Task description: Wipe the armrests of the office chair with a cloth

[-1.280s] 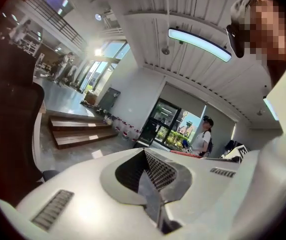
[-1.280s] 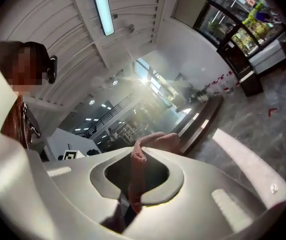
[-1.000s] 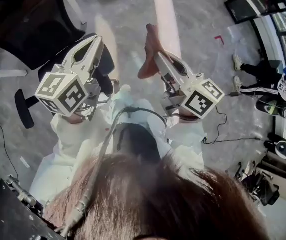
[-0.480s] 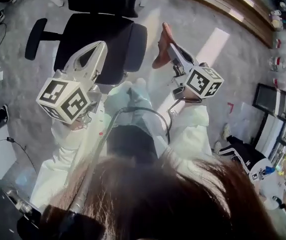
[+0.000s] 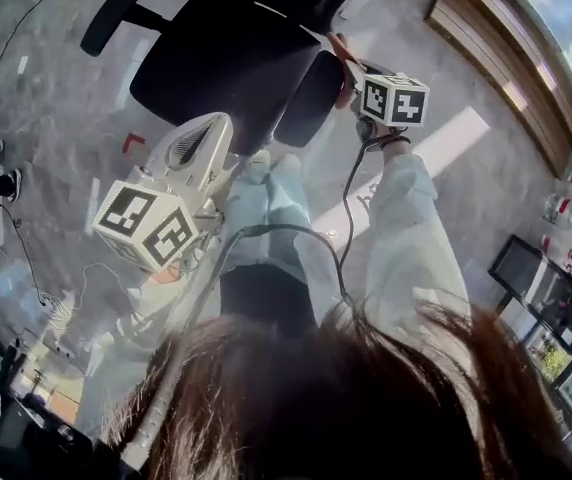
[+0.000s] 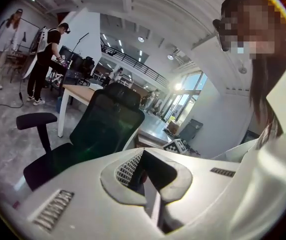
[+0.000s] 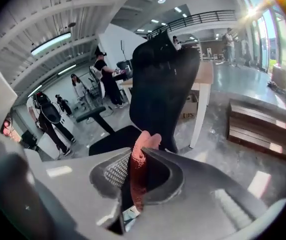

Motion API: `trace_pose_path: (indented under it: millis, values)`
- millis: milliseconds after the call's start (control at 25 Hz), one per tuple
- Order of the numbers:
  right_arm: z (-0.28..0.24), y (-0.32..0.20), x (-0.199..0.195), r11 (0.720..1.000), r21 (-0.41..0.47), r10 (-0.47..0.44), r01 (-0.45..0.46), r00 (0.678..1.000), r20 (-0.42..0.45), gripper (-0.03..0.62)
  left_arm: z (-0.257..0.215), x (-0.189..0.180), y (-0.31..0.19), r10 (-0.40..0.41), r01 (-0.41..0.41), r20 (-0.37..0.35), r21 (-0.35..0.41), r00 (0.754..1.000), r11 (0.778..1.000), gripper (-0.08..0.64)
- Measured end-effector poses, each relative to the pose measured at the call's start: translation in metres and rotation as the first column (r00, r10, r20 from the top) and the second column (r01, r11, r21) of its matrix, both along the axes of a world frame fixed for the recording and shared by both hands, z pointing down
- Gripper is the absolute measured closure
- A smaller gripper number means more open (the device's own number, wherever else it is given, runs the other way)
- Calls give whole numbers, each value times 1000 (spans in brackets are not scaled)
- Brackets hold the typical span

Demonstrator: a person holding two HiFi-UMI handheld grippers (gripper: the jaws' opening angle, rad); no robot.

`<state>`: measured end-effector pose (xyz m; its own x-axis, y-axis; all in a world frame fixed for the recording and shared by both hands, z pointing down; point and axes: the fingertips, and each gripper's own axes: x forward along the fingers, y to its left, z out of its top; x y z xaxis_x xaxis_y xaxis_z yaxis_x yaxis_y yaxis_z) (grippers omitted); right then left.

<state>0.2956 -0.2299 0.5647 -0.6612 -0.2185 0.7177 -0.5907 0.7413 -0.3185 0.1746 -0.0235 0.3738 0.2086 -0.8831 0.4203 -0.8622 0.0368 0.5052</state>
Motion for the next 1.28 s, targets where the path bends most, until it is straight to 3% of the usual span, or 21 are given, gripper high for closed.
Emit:
trace_pose_path:
  millis: [240, 360, 640, 920, 1280]
  values:
    - [50, 31, -21, 982, -105, -169, 155, 974, -149, 568, 6, -2, 9, -37, 37, -23, -8, 999, 999, 557]
    - [59, 48, -22, 966, -155, -232, 206, 957, -176, 568, 6, -2, 8, -44, 44, -28, -7, 999, 999, 557]
    - [48, 118, -23, 920, -251, -331, 300, 939, -92, 568, 2, -4, 9, -41, 41, -25, 13, 999, 999, 557]
    - [34, 201, -18, 877, -339, -353, 340, 935, 23, 568, 0, 0, 7, -22, 22, -29, 23, 999, 999, 557]
    - [30, 225, -15, 842, -365, -404, 397, 913, 60, 568, 1, 1, 4, -12, 13, -29, 27, 999, 1000, 557]
